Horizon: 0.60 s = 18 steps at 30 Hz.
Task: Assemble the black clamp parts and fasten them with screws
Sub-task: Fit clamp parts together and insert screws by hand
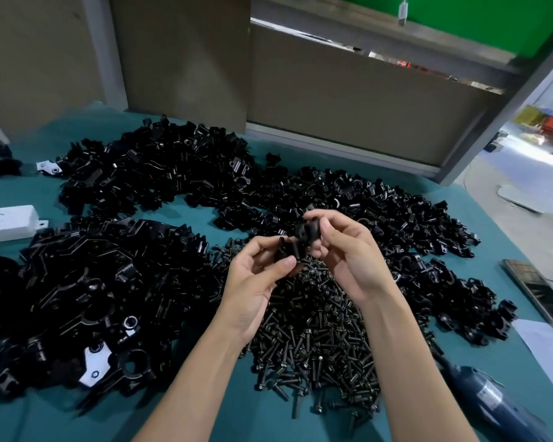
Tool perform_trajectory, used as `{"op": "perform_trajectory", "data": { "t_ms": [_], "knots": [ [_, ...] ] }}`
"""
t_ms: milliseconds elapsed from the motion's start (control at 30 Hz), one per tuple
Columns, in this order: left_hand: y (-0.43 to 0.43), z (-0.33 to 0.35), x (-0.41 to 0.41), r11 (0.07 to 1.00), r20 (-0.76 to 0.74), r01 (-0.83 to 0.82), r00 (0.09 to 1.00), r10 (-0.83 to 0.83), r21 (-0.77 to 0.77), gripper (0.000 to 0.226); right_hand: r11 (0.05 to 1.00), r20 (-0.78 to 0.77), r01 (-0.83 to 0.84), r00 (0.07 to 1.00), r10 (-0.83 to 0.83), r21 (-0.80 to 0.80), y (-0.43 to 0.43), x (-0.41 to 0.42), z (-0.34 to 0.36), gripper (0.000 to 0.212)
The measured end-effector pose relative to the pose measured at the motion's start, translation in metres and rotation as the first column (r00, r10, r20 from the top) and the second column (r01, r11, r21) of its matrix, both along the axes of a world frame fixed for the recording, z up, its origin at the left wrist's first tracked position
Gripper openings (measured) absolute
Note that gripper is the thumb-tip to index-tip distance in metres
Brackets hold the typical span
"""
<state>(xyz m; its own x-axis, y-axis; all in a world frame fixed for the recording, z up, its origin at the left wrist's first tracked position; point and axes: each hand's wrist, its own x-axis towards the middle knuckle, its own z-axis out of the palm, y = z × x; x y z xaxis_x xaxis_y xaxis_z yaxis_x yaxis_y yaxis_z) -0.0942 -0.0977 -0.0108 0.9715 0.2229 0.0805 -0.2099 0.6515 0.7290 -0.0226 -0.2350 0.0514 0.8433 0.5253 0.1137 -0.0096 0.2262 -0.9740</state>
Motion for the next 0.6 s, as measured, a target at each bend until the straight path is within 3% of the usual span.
{"op": "perform_trajectory", "data": {
  "t_ms": [300,400,600],
  "knots": [
    [0.002,0.0,0.0,0.999,-0.035,0.053,0.998,-0.053,0.005,0.038,0.978,0.153,0.084,0.987,-0.055,-0.191,-0.003,0.003,0.002,0.032],
    [0.003,0.0,0.001,1.0,-0.025,0.029,0.999,-0.029,-0.001,0.033,0.974,0.078,0.201,0.978,-0.194,-0.103,-0.002,0.006,0.0,0.028],
    [0.005,0.0,0.0,0.999,-0.009,0.007,1.0,-0.007,-0.032,0.024,0.879,-0.112,0.477,0.875,-0.471,0.029,-0.025,0.02,-0.004,0.013]
  ]
}}
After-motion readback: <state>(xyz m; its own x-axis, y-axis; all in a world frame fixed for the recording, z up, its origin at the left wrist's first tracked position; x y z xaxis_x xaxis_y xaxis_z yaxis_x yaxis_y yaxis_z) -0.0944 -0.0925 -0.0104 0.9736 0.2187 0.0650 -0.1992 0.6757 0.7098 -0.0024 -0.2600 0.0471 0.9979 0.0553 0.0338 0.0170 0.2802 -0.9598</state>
